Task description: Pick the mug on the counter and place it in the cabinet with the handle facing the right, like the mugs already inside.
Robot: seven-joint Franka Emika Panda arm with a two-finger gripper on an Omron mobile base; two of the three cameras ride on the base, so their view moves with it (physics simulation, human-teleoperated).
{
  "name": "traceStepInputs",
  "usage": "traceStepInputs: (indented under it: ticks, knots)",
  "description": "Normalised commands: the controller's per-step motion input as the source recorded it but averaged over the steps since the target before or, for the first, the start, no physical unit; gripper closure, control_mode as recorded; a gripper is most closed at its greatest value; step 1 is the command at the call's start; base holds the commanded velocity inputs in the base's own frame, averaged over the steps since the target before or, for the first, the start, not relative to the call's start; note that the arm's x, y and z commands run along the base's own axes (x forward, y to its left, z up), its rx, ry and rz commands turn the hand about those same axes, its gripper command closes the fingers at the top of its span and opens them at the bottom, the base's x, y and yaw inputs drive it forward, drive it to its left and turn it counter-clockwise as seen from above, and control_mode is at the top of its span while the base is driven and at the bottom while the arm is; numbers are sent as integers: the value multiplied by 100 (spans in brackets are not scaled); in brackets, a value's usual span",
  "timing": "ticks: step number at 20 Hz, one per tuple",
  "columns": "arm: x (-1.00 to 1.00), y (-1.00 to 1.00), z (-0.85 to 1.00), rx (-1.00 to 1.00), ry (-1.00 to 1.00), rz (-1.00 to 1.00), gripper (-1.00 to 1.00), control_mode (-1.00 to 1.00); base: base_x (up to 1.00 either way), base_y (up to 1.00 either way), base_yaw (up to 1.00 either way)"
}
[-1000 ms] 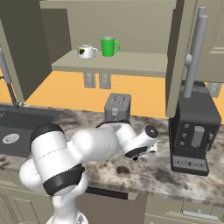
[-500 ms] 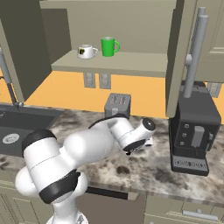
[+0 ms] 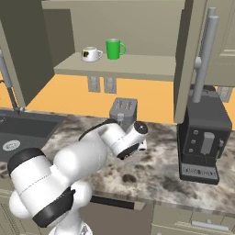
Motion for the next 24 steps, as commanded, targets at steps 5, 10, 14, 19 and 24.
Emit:
traceStepInputs:
  ticks: [5,10,14,19,24]
  knots:
    - [0,46,23,0,-5,0,100,-100,0,0,0]
    - [0,27,51,0,-8,0,100,-100,0,0,0]
    - [0,20,51,0,-4,0,100,-100,0,0,0]
    - [0,12,45,0,-1,3,100,-100,0,0,0]
    - [-3,9,55,0,-3,5,100,-100,0,0,0]
